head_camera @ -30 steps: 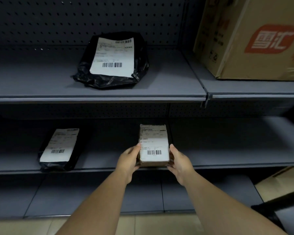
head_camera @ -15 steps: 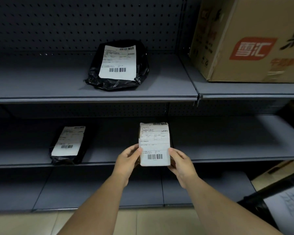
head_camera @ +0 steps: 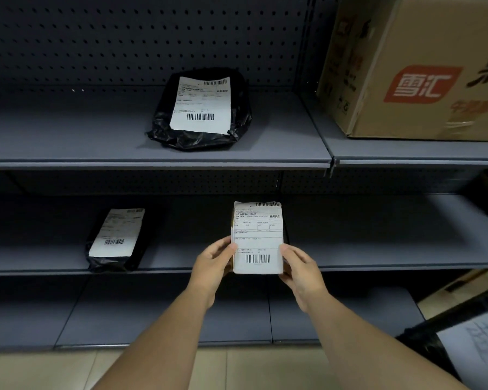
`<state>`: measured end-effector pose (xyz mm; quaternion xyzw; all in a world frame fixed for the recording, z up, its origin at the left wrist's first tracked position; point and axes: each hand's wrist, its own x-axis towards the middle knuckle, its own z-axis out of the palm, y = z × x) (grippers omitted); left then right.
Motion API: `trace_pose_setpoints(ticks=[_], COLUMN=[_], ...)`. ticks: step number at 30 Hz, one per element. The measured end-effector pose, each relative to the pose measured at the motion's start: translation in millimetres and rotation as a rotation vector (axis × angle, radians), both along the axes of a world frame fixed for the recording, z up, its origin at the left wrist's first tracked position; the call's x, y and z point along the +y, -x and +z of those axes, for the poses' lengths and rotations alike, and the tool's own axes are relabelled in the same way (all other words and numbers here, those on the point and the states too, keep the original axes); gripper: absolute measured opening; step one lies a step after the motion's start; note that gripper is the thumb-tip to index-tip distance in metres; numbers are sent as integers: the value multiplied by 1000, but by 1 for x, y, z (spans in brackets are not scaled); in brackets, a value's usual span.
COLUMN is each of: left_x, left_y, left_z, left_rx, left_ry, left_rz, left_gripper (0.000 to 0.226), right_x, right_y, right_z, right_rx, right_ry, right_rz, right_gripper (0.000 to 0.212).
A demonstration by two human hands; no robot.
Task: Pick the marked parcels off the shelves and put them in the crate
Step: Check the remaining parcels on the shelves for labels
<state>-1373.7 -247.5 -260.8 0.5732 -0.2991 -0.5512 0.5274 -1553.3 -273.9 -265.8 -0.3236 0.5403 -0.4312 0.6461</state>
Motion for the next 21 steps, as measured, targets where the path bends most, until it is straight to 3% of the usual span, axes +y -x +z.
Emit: trace_pose_setpoints(ticks=[11,21], left_x=[-24,-50], left_y=[-4,-6], left_z=[-10,-31], left_rx=[34,-25], left_ry=[-134,-258], left_rz=[40,40], left_gripper=[16,16], right_x=[-20,-53], right_y=[-8,-16], right_z=[-2,-36], right_rx=[39,56], right_ry=[-106,-221], right_rz=[5,-8], right_gripper=[16,35])
